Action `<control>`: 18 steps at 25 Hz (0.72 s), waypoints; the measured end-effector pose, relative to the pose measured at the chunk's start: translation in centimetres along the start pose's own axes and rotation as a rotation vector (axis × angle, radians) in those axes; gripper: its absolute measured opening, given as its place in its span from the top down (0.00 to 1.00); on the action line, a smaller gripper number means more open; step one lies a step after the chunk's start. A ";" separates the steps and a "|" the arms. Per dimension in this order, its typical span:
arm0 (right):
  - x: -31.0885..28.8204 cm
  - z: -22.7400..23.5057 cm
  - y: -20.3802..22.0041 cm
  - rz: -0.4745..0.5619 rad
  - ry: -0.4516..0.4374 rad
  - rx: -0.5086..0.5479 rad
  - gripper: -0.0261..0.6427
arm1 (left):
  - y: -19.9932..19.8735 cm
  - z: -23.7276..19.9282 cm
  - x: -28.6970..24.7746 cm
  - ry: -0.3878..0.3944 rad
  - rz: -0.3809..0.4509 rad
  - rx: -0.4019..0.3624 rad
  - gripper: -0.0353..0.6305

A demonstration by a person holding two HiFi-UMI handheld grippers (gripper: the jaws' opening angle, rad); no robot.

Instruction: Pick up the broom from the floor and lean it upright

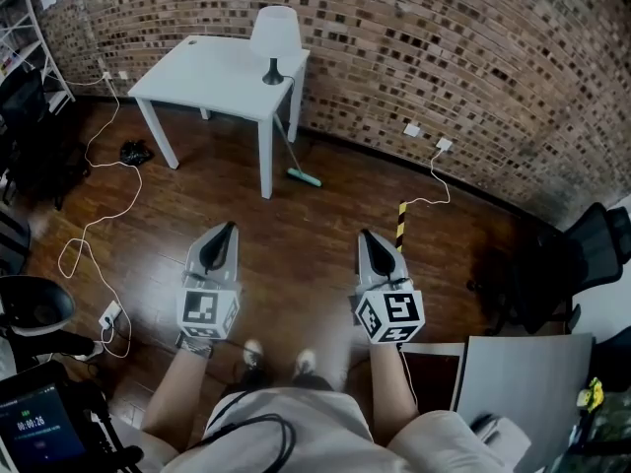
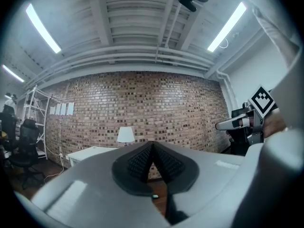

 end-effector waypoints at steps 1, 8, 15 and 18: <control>0.0 -0.1 0.0 0.001 -0.001 0.001 0.94 | 0.0 -0.1 0.0 0.001 0.000 -0.001 0.94; -0.2 -0.3 0.0 -0.002 -0.006 -0.004 0.94 | -0.1 -0.1 -0.1 0.003 -0.003 -0.002 0.94; -0.4 0.0 -0.1 -0.004 -0.002 0.004 0.94 | 0.2 0.0 -0.2 0.000 -0.010 0.004 0.94; -0.6 0.1 -0.2 -0.005 0.001 0.004 0.94 | 0.3 0.0 -0.4 0.000 -0.014 0.006 0.94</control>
Point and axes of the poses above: the fingertips, and each gripper's own axes: x backward along the fingers, z to its right, y out of its underside, the point moved 7 cm from there along x, backward along the fingers, and after that the axes turned 14 degrees about -x, right-handed, at the moved point
